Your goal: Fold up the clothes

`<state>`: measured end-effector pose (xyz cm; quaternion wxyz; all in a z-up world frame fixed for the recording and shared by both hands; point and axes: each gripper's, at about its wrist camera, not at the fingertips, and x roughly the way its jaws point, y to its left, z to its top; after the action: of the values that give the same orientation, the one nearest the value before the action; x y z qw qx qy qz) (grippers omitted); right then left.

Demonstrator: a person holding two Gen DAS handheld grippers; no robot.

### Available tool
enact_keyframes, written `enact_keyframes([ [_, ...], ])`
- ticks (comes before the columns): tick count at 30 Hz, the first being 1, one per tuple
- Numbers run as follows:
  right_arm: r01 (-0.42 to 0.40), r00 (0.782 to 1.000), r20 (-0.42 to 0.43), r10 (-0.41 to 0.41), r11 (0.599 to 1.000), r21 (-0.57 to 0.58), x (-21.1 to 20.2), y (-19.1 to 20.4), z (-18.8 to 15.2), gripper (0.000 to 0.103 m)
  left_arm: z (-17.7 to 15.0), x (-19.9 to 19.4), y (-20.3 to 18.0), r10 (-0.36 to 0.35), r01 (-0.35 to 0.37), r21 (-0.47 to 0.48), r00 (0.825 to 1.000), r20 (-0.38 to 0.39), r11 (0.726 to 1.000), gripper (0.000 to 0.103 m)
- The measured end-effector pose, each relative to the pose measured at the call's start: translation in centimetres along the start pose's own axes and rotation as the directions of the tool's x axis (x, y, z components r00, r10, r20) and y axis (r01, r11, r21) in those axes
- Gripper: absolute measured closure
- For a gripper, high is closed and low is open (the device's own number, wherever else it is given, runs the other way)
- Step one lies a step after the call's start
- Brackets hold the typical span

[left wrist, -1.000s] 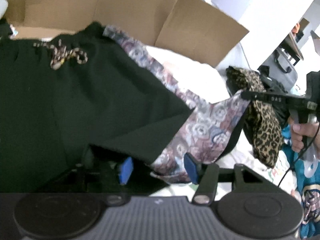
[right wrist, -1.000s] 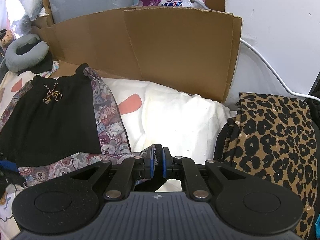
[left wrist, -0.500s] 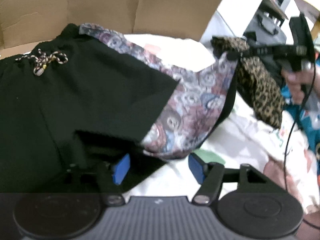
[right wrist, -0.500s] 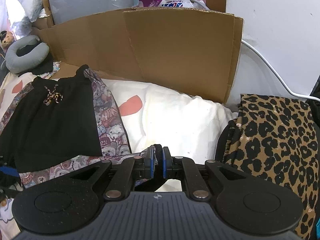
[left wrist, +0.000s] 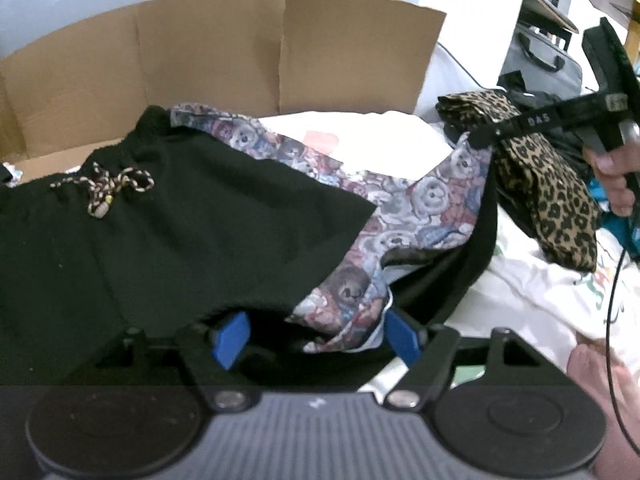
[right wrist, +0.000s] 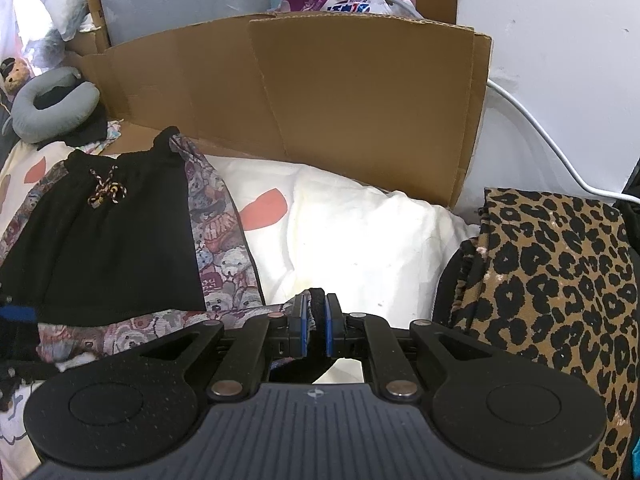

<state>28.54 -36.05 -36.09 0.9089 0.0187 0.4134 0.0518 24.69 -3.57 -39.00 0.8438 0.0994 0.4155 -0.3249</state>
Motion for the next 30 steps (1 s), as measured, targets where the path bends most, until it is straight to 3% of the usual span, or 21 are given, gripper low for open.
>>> enact_keyframes([
  [4, -0.002, 1.0, 0.001, 0.002, 1.0, -0.004, 0.1, 0.2, 0.1, 0.096, -0.6, 1.3, -0.4, -0.001, 0.002, 0.029, 1.0, -0.031, 1.0, 0.029],
  [7, -0.003, 1.0, -0.001, 0.003, 1.0, -0.007, 0.2, 0.2, 0.1, 0.096, -1.0, 1.7, -0.4, -0.017, 0.018, 0.017, 0.999, -0.043, 1.0, 0.038],
  [9, -0.004, 1.0, -0.002, 0.004, 1.0, -0.007, 0.2, 0.2, 0.1, 0.096, -1.1, 1.6, 0.0, -0.038, 0.038, -0.017, 0.999, -0.035, 0.999, 0.052],
  [11, -0.004, 1.0, -0.003, 0.004, 1.0, -0.007, 0.2, 0.2, 0.0, 0.096, -0.8, 1.3, 0.5, -0.055, 0.055, -0.055, 0.998, -0.016, 0.997, 0.075],
  [13, -0.005, 1.0, -0.004, 0.004, 1.0, -0.008, 0.2, 0.2, 0.0, 0.096, -0.6, 0.8, 0.9, -0.065, 0.064, -0.073, 0.998, -0.004, 0.995, 0.089],
  [24, -0.036, 0.999, 0.014, 0.036, 0.999, 0.018, -2.0, 0.1, 0.3, 0.097, 0.0, -4.5, 1.9, -0.128, 0.125, -0.172, 0.992, -0.008, 0.977, 0.094],
  [30, -0.066, 0.998, -0.002, 0.066, 0.997, 0.037, -4.5, 0.2, -0.4, 0.097, -0.6, -7.9, 1.3, -0.175, 0.164, -0.181, 0.984, -0.043, 0.97, 0.094],
])
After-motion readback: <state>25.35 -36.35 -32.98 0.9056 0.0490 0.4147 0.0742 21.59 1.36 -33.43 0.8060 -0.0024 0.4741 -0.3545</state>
